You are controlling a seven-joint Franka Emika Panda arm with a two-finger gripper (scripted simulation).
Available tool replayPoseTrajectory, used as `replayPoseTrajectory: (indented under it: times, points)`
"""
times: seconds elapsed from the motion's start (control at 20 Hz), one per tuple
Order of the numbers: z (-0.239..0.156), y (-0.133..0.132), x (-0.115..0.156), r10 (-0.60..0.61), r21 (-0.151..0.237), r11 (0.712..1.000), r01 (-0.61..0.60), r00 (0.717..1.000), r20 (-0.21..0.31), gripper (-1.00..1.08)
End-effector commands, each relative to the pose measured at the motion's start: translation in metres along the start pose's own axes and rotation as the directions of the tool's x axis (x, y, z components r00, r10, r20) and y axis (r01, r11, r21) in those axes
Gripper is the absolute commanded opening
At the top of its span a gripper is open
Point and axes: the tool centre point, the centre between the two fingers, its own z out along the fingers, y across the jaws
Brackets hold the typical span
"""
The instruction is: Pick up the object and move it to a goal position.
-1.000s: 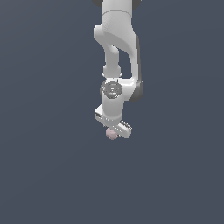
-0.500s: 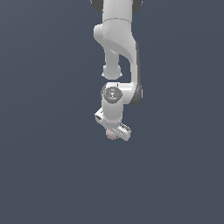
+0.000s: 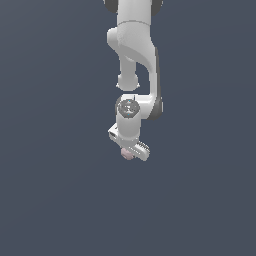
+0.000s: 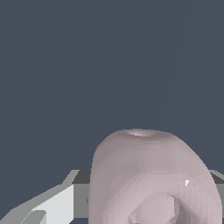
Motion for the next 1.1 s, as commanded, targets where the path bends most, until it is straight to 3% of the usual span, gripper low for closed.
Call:
replayPoseTrajectory:
  times: [0.0, 0.5, 1.05]
  points:
    - [-0.002, -0.001, -0.001, 0.0, 0.0, 1.0, 0.0, 1.0, 0.0, -1.0]
    - [-0.045, -0.011, -0.016, 0.0, 0.0, 1.0, 0.0, 1.0, 0.0, -1.0]
    - [-0.155, -0.038, -0.054, 0.001, -0.001, 1.0, -0.001, 1.0, -0.001, -1.0]
